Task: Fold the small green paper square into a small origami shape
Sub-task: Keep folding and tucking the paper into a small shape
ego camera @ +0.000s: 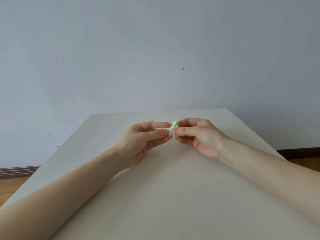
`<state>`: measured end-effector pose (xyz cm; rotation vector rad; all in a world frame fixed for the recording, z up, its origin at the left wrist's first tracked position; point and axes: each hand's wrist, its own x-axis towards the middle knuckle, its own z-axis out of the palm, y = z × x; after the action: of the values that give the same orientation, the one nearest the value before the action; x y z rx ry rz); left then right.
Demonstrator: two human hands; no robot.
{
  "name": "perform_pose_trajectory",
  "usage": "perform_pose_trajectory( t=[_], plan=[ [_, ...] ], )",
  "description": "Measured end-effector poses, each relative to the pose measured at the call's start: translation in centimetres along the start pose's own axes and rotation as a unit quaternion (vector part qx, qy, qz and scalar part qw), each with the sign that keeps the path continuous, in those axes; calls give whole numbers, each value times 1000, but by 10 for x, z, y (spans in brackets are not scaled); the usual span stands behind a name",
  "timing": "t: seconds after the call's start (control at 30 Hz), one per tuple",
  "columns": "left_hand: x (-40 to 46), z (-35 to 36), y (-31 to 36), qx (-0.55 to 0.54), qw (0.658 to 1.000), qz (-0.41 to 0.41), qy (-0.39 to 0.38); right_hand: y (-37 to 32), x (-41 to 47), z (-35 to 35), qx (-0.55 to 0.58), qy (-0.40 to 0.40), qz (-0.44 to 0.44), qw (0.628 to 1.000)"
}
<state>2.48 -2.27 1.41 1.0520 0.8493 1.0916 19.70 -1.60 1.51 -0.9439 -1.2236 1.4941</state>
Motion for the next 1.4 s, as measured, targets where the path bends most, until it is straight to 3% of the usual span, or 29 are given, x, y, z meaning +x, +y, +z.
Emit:
perform_pose_trajectory(
  t=[0.87, 1.4],
  plan=[
    [1, -1, 0, 57, 998, 12, 12, 1, 1, 1, 6, 1, 17, 1000],
    [3, -2, -2, 102, 994, 33, 17, 5, 4, -1, -88, 26, -47, 995]
  ],
)
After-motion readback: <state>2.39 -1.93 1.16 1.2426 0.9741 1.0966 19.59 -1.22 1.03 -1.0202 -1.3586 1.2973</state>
